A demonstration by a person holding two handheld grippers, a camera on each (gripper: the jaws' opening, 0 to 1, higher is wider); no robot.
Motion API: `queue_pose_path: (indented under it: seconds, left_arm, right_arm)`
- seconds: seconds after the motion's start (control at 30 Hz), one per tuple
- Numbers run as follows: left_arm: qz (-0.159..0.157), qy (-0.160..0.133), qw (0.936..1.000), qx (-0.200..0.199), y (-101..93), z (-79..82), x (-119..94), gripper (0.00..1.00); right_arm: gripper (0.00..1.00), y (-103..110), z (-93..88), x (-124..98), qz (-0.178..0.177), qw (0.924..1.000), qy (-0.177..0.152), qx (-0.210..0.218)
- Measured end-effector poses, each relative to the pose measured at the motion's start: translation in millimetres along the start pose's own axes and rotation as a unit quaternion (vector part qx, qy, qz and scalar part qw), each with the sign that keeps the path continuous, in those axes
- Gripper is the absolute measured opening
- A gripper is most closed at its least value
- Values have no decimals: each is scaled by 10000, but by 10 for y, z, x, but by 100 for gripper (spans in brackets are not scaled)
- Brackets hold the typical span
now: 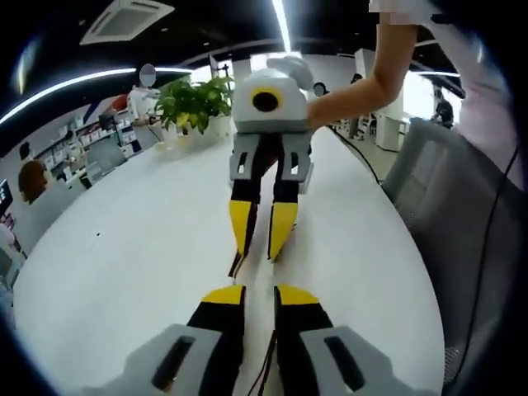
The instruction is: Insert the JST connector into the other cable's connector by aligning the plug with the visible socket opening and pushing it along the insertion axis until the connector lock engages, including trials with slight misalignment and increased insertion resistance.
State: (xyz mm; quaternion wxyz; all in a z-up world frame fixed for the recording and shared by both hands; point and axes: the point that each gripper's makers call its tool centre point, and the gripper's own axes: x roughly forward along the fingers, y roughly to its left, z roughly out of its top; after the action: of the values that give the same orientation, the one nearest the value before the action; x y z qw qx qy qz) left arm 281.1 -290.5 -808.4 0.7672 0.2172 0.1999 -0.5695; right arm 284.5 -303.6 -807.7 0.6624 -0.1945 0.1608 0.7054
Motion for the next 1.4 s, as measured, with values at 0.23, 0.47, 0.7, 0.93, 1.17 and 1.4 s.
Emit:
queue_pose_path:
  seconds: [0.23,0.47,0.7,0.93,1.17,1.4]
  left_arm:
    - [-12,126,9999,-92,-74,-123,27,7]
    - [9,226,9997,-128,-118,-235,41,8]
    - [44,236,9995,-199,-123,-300,66,8]
    - [37,243,9995,-204,-101,-350,108,7]
    - [-26,239,9995,-217,-105,-369,133,6]
    - [-49,251,9995,-207,-114,-395,149,3]
  right_arm:
    - [9,41,-68,-22,15,10000,41,87]
    - [11,84,-165,-20,14,9998,177,113]
    - [11,74,-242,-18,-46,9995,264,151]
    - [10,77,-349,-2,-112,9993,296,216]
    - [9,78,-394,-4,-119,9991,304,276]
    - [7,53,-427,-7,-130,9989,321,304]
